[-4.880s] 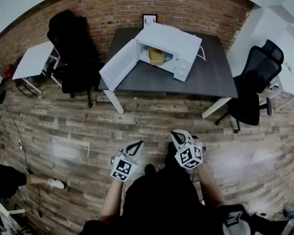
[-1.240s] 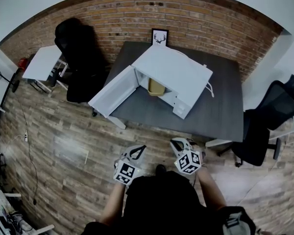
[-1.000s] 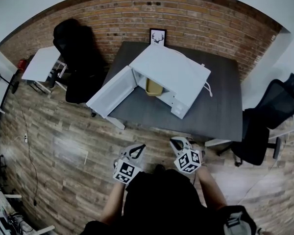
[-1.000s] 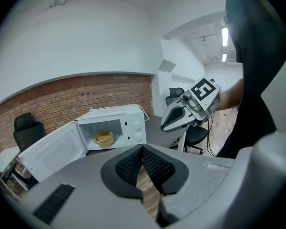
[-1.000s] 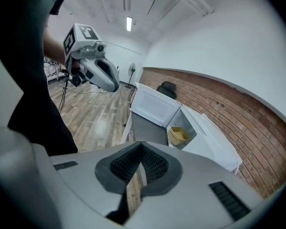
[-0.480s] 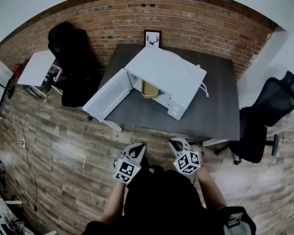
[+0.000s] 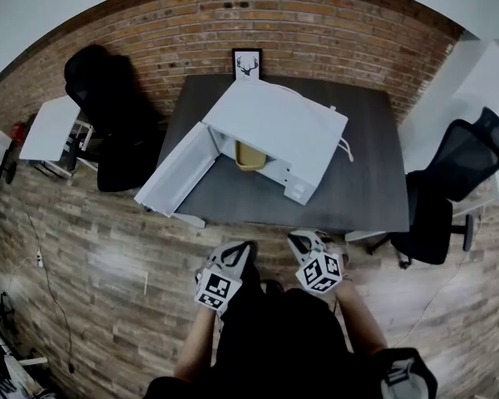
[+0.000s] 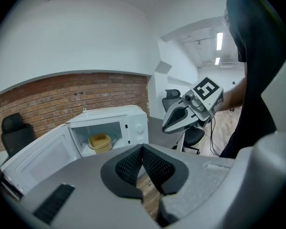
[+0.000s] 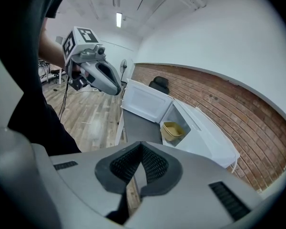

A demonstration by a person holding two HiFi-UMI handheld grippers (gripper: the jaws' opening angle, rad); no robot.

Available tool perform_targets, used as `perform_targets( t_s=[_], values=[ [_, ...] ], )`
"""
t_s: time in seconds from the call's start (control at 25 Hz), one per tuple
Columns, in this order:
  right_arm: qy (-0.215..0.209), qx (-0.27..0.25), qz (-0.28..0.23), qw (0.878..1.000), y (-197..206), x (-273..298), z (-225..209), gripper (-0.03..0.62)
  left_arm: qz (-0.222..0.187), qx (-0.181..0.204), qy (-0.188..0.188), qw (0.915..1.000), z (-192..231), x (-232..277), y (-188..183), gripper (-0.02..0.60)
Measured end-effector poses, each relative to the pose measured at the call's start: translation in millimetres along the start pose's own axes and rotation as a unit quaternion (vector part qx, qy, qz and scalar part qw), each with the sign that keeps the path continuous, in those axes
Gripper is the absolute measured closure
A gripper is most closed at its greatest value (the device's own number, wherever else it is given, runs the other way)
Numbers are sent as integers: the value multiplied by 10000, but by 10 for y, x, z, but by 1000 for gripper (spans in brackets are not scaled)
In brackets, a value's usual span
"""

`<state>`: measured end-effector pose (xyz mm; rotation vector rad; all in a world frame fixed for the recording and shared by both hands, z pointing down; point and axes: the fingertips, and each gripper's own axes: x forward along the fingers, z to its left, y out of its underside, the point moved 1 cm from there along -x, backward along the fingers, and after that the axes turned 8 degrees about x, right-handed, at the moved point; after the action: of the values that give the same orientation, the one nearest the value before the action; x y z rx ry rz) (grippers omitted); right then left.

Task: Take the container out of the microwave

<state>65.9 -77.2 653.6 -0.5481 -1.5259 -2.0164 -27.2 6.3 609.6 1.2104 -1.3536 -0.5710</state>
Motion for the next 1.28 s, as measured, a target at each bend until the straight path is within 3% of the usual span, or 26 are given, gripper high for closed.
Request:
perform_targets(
  t_s=[0.48,0.72,1.28],
  values=[
    [75,47,176,9998,-402,588,-452,595,36,-54,240,9997,871,302,142,579],
    [326,116,208,9992,-559,776,-817,595,-70,73,505,9987,1219,607,85,580],
    [845,489,418,9944,-591,920,-1267,595,-264,262,1091,9933,1688,1142,-47,580]
  ],
)
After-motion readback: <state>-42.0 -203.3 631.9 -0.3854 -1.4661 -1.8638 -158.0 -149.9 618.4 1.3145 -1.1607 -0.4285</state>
